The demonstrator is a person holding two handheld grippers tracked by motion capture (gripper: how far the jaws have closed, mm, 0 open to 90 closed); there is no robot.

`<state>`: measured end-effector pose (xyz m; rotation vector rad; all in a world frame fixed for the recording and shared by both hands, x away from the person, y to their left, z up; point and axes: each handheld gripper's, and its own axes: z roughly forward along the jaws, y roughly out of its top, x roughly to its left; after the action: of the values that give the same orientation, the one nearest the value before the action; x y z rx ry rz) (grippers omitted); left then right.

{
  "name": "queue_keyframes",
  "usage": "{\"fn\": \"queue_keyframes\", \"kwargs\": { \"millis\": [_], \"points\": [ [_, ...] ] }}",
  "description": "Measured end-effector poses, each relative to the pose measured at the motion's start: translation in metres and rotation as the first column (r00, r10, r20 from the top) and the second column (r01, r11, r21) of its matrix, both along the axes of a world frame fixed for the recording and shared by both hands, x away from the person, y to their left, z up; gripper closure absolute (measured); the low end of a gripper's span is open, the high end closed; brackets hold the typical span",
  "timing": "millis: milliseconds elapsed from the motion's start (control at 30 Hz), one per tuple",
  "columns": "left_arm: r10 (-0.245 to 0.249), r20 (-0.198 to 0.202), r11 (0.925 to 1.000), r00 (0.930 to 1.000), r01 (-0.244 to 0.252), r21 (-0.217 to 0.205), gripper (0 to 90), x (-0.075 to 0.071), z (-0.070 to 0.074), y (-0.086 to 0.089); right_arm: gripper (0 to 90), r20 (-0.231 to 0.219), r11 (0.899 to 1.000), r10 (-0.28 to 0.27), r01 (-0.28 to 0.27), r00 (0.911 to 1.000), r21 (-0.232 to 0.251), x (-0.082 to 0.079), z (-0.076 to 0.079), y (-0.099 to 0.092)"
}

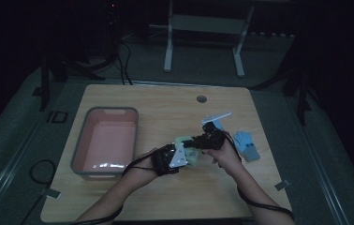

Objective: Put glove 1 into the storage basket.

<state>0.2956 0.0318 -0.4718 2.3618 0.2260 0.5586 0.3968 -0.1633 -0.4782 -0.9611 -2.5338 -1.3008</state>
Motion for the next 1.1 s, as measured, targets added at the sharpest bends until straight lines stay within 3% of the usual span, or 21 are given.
{"fn": "queue_keyframes", "kwargs": {
  "millis": [133,333,500,733,833,1067,1100],
  "points": [
    [0.004,0.013,0.9999,0.9999,-0.005,0.011,74.2,0.000,0.010,0.011,71.6,0.024,1.000,0.008,-0.008,0.9997,0.011,0.002,0.010,0.011],
    [0.017,0.033,0.9993,0.9993,-0.018,0.033,74.3,0.001,0.025,0.032,71.6,0.026,0.999,0.030,-0.030,0.9992,0.023,0.008,0.022,0.031],
    [0.055,0.049,0.9966,0.9973,-0.058,0.058,74.3,-0.001,0.036,0.059,71.6,0.043,0.997,0.071,-0.071,0.9965,0.013,0.013,0.036,0.064],
    [0.102,0.058,0.9921,0.9931,-0.106,0.067,74.3,-0.005,0.041,0.086,71.6,0.058,0.994,0.103,-0.105,0.9929,0.023,0.016,0.045,0.100],
    [0.130,0.053,0.9882,0.9900,-0.134,0.074,74.3,-0.007,0.042,0.106,71.7,0.063,0.992,0.121,-0.122,0.9907,0.022,0.017,0.047,0.120],
    [0.172,0.048,0.9801,0.9839,-0.176,0.092,74.3,-0.013,0.038,0.132,71.8,0.057,0.988,0.153,-0.155,0.9865,0.019,0.017,0.046,0.154],
    [0.180,0.051,0.9785,0.9824,-0.184,0.094,74.3,-0.014,0.037,0.137,71.8,0.052,0.986,0.166,-0.166,0.9848,0.014,0.016,0.044,0.166]
  ]
}}
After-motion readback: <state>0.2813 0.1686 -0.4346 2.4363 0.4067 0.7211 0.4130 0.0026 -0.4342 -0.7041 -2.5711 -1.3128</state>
